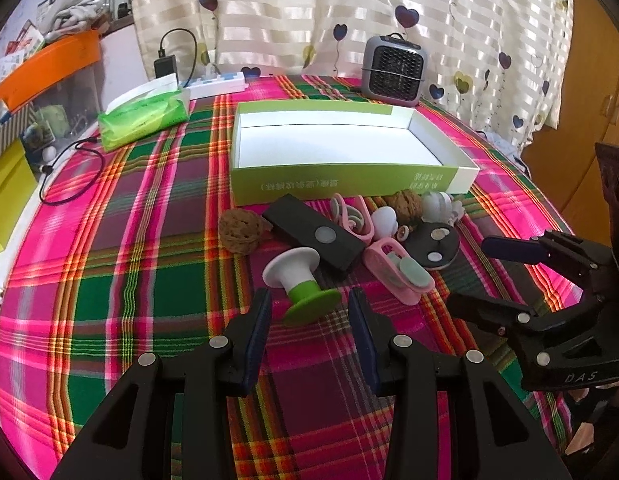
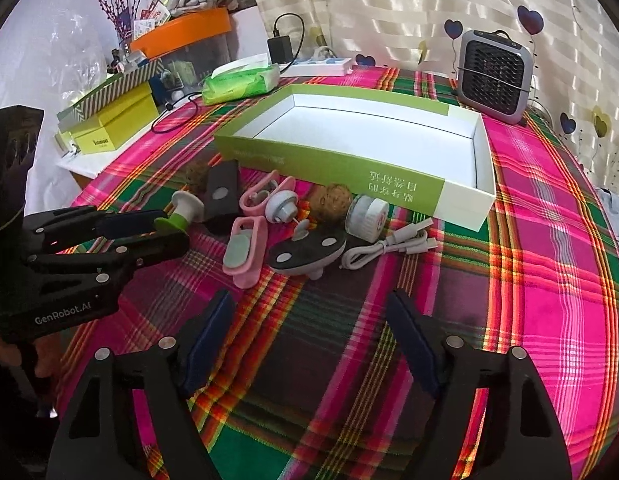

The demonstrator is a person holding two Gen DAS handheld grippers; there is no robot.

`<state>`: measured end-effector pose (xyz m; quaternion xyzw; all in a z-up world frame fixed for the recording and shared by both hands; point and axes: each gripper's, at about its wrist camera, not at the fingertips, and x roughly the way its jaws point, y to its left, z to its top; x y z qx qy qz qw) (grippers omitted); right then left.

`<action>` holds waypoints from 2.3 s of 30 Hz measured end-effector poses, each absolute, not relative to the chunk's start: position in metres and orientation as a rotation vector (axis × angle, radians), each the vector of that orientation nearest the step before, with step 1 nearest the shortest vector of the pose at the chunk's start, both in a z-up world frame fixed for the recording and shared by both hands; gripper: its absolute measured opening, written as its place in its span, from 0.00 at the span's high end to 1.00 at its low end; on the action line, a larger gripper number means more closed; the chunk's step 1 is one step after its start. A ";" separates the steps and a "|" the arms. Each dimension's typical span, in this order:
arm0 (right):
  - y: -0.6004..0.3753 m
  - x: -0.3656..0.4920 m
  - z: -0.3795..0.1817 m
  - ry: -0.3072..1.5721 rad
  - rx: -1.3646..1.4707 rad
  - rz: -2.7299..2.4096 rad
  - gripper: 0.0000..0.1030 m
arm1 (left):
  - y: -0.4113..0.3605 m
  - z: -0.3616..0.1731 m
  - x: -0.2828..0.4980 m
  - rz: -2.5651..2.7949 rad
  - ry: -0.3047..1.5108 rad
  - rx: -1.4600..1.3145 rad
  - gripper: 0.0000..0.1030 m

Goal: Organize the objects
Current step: 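Hold the white-green spool in the left tool while the right tool reaches toward the black disc, then close the right tool on the black dotted disc, then carry the spool with the left tool while the right tool carries the disc over the box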

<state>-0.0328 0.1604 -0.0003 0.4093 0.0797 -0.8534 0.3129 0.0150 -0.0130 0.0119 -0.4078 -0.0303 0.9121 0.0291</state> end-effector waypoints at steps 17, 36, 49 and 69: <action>0.152 -0.054 0.002 0.057 1.107 -2.222 0.51 | -0.013 0.004 0.000 2.819 -0.129 -1.303 0.66; 0.149 -0.053 0.000 0.076 1.120 -2.265 0.73 | -0.012 0.003 -0.001 2.815 -0.137 -1.296 0.70; 0.155 -0.032 0.014 0.232 1.002 -2.366 0.73 | -0.002 0.009 0.007 2.836 -0.085 -1.270 0.70; 0.166 -0.015 0.034 0.273 0.902 -2.421 0.73 | 0.014 0.031 0.028 2.854 -0.045 -1.149 0.70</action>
